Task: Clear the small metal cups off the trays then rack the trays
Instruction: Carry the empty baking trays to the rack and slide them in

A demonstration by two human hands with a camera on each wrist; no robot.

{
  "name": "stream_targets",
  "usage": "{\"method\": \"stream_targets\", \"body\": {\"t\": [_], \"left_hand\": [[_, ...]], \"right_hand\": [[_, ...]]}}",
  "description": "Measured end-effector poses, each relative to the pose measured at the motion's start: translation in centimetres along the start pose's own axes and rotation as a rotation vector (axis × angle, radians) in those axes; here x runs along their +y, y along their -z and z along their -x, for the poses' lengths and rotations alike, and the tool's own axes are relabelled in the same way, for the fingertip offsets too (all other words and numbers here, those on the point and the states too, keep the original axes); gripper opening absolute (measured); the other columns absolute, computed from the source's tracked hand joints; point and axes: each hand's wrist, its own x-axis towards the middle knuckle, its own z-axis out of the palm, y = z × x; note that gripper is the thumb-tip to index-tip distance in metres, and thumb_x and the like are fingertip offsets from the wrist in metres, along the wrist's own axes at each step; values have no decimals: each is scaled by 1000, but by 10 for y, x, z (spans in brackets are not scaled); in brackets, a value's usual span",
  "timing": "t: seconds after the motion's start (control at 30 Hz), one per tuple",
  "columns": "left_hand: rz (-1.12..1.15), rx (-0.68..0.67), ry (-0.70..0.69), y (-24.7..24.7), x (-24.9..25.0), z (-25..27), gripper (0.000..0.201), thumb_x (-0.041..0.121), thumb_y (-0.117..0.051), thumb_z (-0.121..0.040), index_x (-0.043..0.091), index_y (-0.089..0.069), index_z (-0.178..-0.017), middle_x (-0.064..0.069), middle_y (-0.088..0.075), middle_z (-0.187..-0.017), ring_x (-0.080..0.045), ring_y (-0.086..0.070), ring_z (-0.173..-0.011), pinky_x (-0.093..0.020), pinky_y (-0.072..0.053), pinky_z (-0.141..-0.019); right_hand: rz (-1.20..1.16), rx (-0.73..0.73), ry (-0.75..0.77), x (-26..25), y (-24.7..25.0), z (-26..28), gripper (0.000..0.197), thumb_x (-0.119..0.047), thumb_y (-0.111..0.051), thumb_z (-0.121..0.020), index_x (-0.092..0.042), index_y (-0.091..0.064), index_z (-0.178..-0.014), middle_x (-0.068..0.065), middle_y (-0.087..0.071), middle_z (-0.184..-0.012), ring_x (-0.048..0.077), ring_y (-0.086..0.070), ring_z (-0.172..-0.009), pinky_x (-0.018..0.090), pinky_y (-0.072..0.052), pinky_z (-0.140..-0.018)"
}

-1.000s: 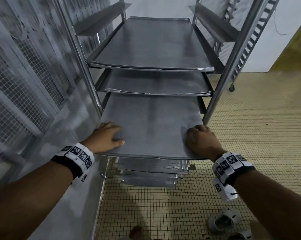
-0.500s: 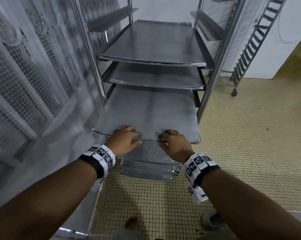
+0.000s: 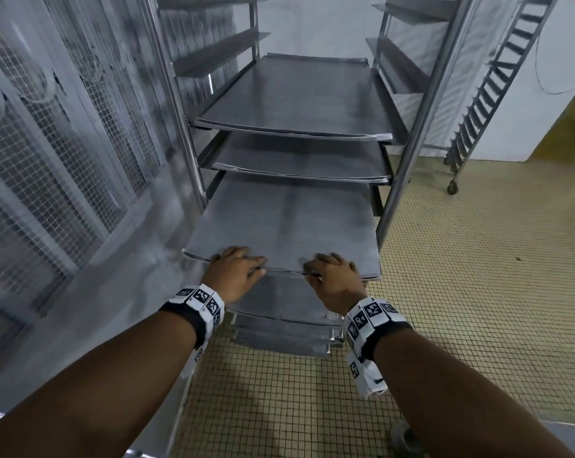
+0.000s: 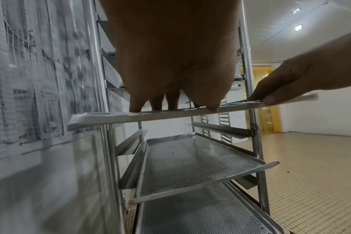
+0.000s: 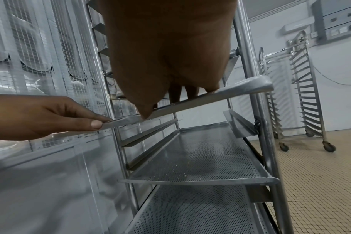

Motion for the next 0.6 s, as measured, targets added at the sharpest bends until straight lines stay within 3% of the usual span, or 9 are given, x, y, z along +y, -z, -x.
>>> {"method": "stream_targets", "body": {"t": [0.17, 0.37, 0.6], "left_hand": [[13, 32, -17, 1, -6, -20, 43, 49, -45, -103, 37, -54, -143, 0, -49, -147, -25, -35, -142, -50, -29, -113], [-29, 14, -7, 1, -16, -54, 44, 53, -41, -102, 42, -52, -143, -1, -42, -155, -27, -30, -145, -51, -28, -114], [-85, 6, -55, 8, -29, -108, 45, 57, -33, -103, 44, -48, -144, 1, -43, -150, -26, -30, -140, -52, -29, -110]], "right_hand": [[-6, 26, 14, 3, 1, -20, 38, -50, -37, -102, -44, -49, -138, -9, -39, -155, 25, -23, -149, 57, -14, -120], [-12, 39, -5, 14, 1, -53, 36, -53, -39, -100, -44, -52, -133, -9, -38, -155, 23, -23, -149, 57, -14, -119], [19, 123, -49, 22, 5, -100, 36, -56, -39, -99, -43, -57, -127, -12, -42, -152, 18, -27, -146, 52, -15, -119]]}}
